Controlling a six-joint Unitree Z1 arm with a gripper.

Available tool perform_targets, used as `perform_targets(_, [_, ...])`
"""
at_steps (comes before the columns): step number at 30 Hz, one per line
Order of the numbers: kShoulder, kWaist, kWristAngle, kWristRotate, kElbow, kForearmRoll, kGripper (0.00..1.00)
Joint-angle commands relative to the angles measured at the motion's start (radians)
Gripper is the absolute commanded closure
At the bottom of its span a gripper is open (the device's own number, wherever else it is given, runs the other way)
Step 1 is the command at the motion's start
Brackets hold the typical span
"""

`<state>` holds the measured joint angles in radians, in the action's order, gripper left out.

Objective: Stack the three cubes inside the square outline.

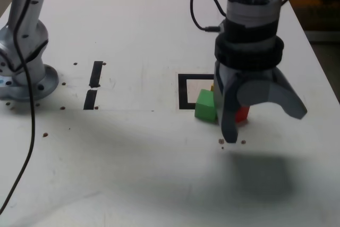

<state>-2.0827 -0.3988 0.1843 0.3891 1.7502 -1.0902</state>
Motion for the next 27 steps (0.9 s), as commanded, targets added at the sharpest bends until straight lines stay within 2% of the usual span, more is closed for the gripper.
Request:
perform_targets(1, [-0.009,0.002,0.008,0.002,0.001,0.007,0.01])
perform_targets(27, [-0.077,0.085,0.061,-0.019,-0.031,0.031,0.01])
